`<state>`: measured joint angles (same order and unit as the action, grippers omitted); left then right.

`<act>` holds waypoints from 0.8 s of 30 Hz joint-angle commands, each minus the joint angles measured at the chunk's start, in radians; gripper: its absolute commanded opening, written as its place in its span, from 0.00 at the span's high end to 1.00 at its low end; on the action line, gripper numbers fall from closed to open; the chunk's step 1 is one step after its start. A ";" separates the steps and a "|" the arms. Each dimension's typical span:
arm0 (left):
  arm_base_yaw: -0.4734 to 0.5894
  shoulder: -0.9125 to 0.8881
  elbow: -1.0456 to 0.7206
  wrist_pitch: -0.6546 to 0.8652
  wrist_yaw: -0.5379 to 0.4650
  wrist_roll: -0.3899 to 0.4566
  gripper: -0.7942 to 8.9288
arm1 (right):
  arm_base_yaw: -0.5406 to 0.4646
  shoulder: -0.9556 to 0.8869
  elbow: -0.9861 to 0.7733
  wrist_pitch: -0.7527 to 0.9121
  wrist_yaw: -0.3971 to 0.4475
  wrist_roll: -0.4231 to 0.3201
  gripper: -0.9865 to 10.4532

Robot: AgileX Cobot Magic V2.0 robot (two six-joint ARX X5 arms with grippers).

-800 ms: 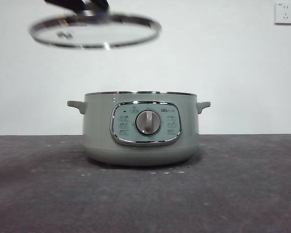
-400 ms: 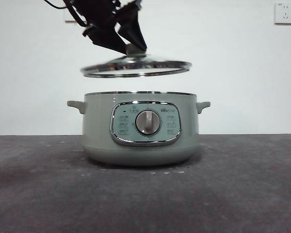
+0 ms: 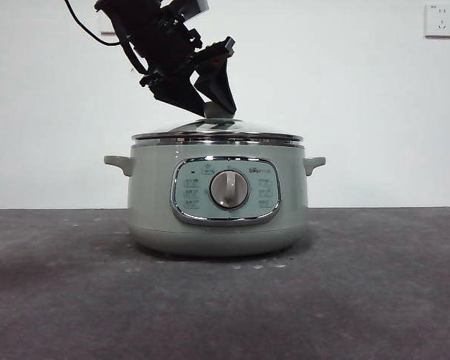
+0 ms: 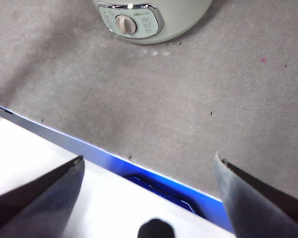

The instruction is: Pick up the corn,open the lid,put the corn in the pot,close the lid

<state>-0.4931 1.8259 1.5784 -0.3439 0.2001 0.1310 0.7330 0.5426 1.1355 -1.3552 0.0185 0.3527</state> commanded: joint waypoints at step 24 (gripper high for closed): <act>-0.006 0.042 0.015 -0.028 0.009 0.007 0.93 | 0.001 -0.004 -0.008 -0.026 0.024 0.003 0.53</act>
<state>-0.4942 1.8442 1.5898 -0.3759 0.2100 0.1291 0.7330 0.5419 1.1355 -1.3556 0.0380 0.3523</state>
